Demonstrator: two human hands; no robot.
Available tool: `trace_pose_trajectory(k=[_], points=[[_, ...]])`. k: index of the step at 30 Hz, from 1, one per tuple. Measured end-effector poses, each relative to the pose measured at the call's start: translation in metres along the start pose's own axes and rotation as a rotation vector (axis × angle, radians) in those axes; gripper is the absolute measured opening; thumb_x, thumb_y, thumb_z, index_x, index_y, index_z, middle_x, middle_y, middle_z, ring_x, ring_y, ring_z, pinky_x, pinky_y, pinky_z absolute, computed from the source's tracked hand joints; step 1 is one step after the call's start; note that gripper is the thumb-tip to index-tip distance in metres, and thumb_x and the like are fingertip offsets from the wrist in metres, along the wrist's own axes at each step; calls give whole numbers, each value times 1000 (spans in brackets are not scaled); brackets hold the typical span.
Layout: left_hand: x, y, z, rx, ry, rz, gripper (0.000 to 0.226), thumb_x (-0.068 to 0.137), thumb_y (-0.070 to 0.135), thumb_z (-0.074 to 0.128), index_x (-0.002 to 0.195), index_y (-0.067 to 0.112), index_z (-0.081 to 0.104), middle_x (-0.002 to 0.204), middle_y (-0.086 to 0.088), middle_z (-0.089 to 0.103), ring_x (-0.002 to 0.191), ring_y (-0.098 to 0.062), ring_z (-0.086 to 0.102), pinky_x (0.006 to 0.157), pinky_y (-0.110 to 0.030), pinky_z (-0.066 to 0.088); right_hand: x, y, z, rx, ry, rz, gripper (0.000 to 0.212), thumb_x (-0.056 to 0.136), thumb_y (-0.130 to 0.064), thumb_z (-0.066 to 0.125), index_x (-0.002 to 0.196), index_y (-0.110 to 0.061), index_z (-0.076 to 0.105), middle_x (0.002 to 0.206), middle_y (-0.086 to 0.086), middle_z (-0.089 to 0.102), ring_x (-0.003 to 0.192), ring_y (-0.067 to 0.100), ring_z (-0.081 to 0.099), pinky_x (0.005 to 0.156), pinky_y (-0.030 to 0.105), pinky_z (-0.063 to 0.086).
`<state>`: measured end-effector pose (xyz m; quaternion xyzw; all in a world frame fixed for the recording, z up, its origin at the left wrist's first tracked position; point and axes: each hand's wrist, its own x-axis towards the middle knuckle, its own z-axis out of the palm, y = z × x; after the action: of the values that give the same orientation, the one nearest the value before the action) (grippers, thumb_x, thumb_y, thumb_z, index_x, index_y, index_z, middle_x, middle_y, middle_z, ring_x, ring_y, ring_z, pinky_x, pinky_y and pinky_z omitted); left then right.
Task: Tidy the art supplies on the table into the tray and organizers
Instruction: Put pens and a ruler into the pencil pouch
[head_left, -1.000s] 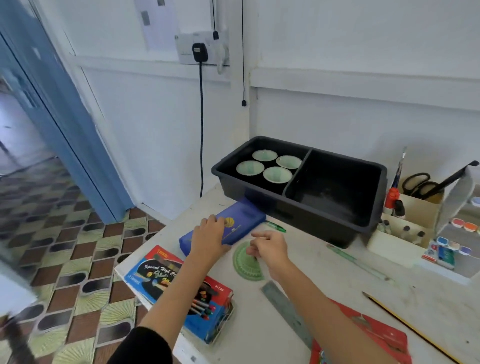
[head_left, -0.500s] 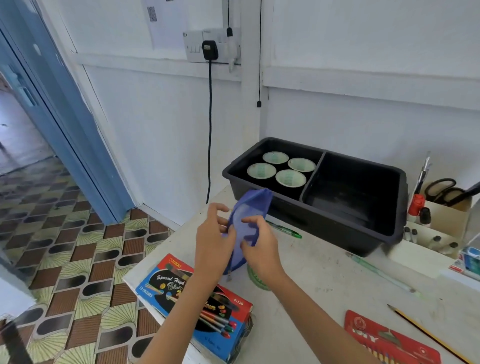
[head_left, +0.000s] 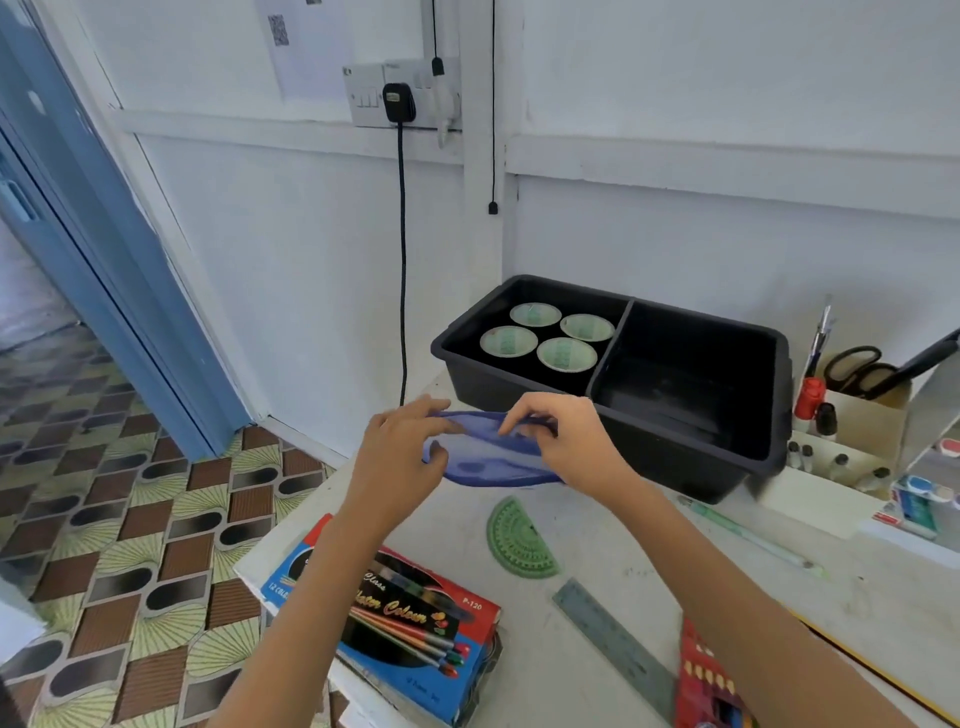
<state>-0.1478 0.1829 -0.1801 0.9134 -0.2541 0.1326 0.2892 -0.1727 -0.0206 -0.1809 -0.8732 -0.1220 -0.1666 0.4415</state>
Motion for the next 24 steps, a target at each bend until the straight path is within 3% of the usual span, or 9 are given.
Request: trace_pose_trajectory(k=[3, 5, 7, 11, 15, 19, 21, 24], points=[[-3, -5, -5, -71, -38, -78, 42, 84, -3, 50, 118, 17, 63, 131, 6, 56, 97, -16, 58, 85, -26, 44, 1, 9, -7, 352, -81, 246, 11, 93, -9, 57, 97, -12, 66, 102, 4, 70, 96, 20, 65, 87, 29, 52], [-5, -13, -8, -40, -19, -85, 44, 81, -3, 51, 118, 17, 62, 130, 4, 57, 88, -18, 58, 81, -32, 46, 2, 24, -4, 359, -84, 387, 22, 99, -14, 45, 111, -10, 63, 115, 7, 66, 104, 21, 61, 88, 26, 48], [-6, -21, -11, 6, -3, -99, 45, 79, -3, 51, 117, 18, 61, 128, 4, 57, 85, -18, 56, 79, -38, 48, 1, 44, 0, 2, -129, 426, 29, 100, -11, 40, 120, -9, 60, 119, 11, 63, 106, 24, 59, 85, 27, 46], [-10, -26, -13, -4, 3, -168, 45, 79, -2, 54, 119, 18, 56, 130, 3, 53, 78, -13, 48, 82, -44, 49, -10, 71, 17, -664, -296, 297, 32, 95, -5, 42, 124, -8, 54, 124, 10, 55, 114, 27, 48, 93, 35, 40], [-14, -28, -13, -63, -9, -228, 49, 80, -2, 55, 125, 17, 50, 132, 0, 48, 106, -21, 52, 100, -50, 40, -20, 72, 28, -784, -94, 333, 35, 89, 4, 46, 117, -10, 61, 111, 8, 55, 106, 24, 48, 84, 31, 41], [-18, -27, -9, -161, -11, -256, 55, 81, -7, 54, 131, 12, 44, 135, -4, 43, 117, -17, 43, 89, -24, 36, -39, 46, 22, -365, 321, 441, 30, 87, 9, 51, 109, -4, 65, 103, 11, 63, 97, 26, 56, 80, 36, 49], [-18, -25, -4, -202, -24, -279, 57, 81, -8, 54, 134, 11, 42, 136, -5, 41, 118, -15, 40, 90, -21, 33, -48, 23, 20, -187, 529, 332, 24, 90, 8, 49, 104, -1, 66, 97, 10, 63, 93, 26, 56, 78, 34, 46], [-18, -18, 3, -251, -52, -311, 60, 81, -7, 55, 136, 10, 39, 137, -5, 39, 117, -12, 37, 93, -19, 30, -51, 1, 19, -269, 678, 101, 26, 88, 6, 47, 101, -5, 67, 89, 5, 62, 85, 19, 52, 75, 29, 40]])
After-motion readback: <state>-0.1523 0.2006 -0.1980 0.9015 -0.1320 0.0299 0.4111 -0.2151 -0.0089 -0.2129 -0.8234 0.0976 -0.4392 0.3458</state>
